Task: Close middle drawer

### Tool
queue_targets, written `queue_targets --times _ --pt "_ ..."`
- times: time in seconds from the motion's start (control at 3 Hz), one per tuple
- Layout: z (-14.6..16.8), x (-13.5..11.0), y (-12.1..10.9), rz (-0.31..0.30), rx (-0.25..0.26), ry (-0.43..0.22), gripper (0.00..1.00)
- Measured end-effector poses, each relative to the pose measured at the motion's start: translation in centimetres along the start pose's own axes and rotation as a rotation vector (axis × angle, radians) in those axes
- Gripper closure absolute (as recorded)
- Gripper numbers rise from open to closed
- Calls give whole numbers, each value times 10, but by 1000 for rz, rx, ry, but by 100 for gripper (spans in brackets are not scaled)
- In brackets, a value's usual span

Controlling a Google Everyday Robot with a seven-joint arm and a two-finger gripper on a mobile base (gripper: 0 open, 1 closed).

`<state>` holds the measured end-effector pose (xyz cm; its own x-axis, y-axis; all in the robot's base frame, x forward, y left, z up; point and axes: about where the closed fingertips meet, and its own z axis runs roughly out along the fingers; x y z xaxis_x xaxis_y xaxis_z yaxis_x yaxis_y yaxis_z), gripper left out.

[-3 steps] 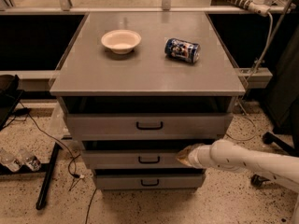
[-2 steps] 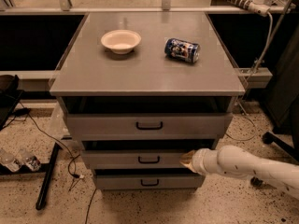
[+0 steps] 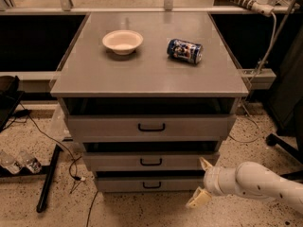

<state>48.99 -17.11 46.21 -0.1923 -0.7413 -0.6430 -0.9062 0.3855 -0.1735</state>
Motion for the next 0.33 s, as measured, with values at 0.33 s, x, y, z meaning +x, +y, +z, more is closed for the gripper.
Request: queue_targets --times 0.33 --pt "0 0 0 0 0 0 0"
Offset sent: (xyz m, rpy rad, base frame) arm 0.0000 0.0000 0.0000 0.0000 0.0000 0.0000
